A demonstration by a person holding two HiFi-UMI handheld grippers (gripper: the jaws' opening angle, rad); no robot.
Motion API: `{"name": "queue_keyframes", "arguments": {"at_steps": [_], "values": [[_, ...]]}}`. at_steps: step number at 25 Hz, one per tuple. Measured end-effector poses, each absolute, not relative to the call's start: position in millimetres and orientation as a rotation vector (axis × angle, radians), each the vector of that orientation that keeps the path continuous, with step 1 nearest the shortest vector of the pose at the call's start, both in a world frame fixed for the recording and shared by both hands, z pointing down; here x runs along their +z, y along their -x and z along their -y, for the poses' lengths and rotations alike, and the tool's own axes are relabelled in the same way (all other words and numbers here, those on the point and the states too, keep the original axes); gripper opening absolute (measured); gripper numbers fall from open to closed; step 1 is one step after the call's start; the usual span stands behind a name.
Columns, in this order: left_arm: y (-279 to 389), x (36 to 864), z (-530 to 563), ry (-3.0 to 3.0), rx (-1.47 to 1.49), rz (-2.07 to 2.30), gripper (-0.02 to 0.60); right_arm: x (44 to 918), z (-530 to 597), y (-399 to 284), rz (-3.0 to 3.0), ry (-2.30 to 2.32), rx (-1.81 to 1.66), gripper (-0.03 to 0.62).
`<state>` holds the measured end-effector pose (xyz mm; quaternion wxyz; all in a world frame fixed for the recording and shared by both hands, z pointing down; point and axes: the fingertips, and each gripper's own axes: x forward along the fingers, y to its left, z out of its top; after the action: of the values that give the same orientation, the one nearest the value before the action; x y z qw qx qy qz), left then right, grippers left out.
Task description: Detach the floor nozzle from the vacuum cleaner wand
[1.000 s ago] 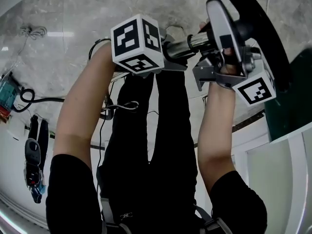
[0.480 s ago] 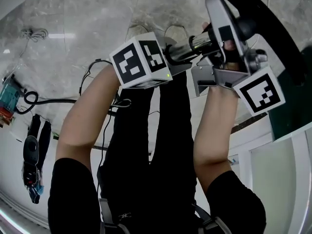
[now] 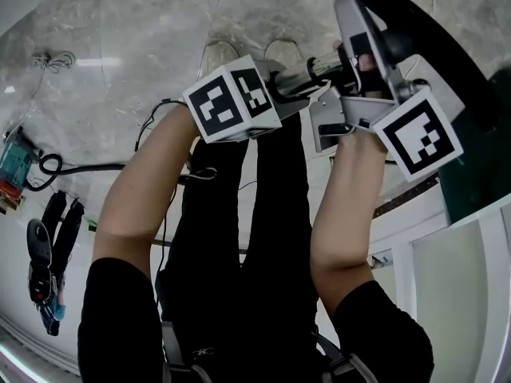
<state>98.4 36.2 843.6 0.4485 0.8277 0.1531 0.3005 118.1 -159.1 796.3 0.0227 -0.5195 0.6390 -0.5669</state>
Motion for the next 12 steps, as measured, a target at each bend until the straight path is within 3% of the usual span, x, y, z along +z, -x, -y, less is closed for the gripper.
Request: {"name": "queue_keyframes", "arguments": {"at_steps": [7,9,12], "values": [[-78.7,790.0,-46.1,-1.852,0.401,-0.7,0.046,726.4,158.5,-66.3,-2.235,0.581,-1.441,0.092],[-80.0,789.1,-50.3,-1.857,0.418,-0.681,0.044,723.8,154.3,-69.0,-2.212,0.549,-1.439,0.092],[-87.2,816.2,-42.9,-1.934,0.559,-0.547,0.046,756.6,165.2,-88.6,-2.126,0.949,-1.586,0.092]]}}
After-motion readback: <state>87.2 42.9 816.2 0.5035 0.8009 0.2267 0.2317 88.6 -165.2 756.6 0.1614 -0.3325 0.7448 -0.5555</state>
